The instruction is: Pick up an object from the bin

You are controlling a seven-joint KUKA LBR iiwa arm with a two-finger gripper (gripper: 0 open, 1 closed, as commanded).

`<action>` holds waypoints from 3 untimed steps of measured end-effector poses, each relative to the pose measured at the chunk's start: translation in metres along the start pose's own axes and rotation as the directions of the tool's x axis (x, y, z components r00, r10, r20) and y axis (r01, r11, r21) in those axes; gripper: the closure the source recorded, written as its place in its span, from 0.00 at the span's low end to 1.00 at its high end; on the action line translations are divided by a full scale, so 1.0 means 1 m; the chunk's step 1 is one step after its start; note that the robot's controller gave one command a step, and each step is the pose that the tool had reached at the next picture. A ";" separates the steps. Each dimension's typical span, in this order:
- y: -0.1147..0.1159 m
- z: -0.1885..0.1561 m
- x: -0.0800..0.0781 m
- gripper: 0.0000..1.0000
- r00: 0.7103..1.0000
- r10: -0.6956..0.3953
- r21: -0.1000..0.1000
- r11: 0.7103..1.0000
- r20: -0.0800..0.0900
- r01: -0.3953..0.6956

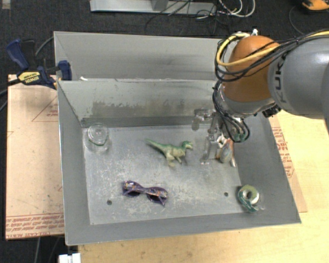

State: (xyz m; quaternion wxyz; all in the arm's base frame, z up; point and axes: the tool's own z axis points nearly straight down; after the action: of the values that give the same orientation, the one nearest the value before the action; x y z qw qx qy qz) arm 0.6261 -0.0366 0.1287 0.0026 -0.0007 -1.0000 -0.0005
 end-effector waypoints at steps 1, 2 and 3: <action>0.000 -0.005 -0.002 0.00 1.000 -0.001 0.001 1.000 0.007 0.001; 0.018 0.062 0.006 0.00 0.995 -0.098 -0.002 0.995 -0.002 0.098; 0.034 0.058 -0.015 0.00 0.995 0.096 -0.002 0.995 0.012 -0.096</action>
Offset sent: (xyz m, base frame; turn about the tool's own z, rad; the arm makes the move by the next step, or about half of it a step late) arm -0.0057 0.0164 -0.0587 -0.0991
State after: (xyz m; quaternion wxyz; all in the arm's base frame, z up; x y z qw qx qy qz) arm 0.6404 -0.0022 0.0705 -0.0034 -0.0489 -0.9988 -0.0013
